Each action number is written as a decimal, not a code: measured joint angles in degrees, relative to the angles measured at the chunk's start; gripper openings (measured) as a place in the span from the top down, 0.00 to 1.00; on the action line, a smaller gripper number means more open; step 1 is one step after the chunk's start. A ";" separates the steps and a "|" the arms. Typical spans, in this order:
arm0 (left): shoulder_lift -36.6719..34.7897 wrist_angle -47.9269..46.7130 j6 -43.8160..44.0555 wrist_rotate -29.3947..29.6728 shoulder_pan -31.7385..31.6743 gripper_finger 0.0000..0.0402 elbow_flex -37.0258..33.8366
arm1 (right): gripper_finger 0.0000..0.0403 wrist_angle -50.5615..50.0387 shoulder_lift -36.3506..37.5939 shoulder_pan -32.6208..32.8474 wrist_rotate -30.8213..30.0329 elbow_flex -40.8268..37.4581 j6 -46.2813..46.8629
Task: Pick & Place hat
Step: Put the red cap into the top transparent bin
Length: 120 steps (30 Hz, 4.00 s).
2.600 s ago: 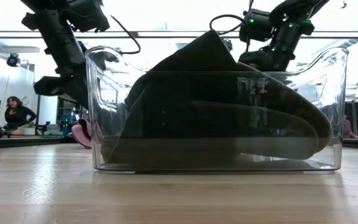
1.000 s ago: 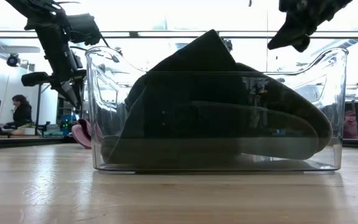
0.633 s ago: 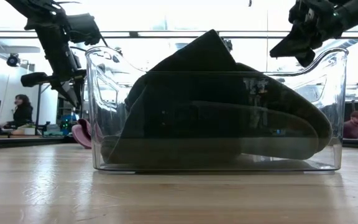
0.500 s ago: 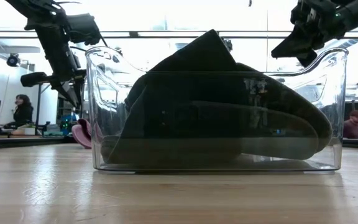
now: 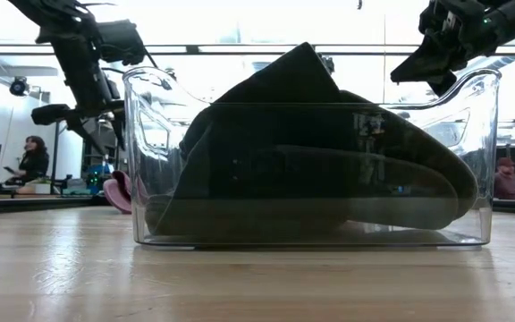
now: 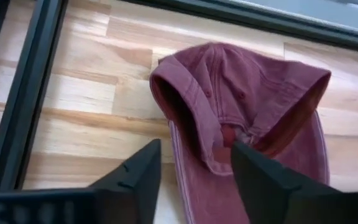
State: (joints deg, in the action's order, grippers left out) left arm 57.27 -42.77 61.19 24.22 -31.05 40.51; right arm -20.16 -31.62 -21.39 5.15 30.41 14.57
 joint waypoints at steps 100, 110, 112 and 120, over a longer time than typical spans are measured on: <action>-14.63 20.35 8.89 2.64 7.01 0.98 0.78 | 0.81 29.76 -19.01 0.00 13.01 3.41 7.76; -5.40 32.90 11.34 14.22 17.90 0.98 1.79 | 0.48 29.94 -33.20 -0.04 14.19 15.87 3.70; -3.17 33.35 11.31 15.25 18.57 0.98 3.01 | 0.44 29.06 -35.89 -0.04 12.81 18.87 4.54; 3.83 33.39 9.24 15.88 19.72 0.98 9.00 | 0.38 17.07 -46.78 -0.05 11.19 32.60 1.53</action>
State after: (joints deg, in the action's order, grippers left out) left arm 61.11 -9.38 70.42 40.10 -11.33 49.52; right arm -3.09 -78.39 -21.44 16.34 63.01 16.10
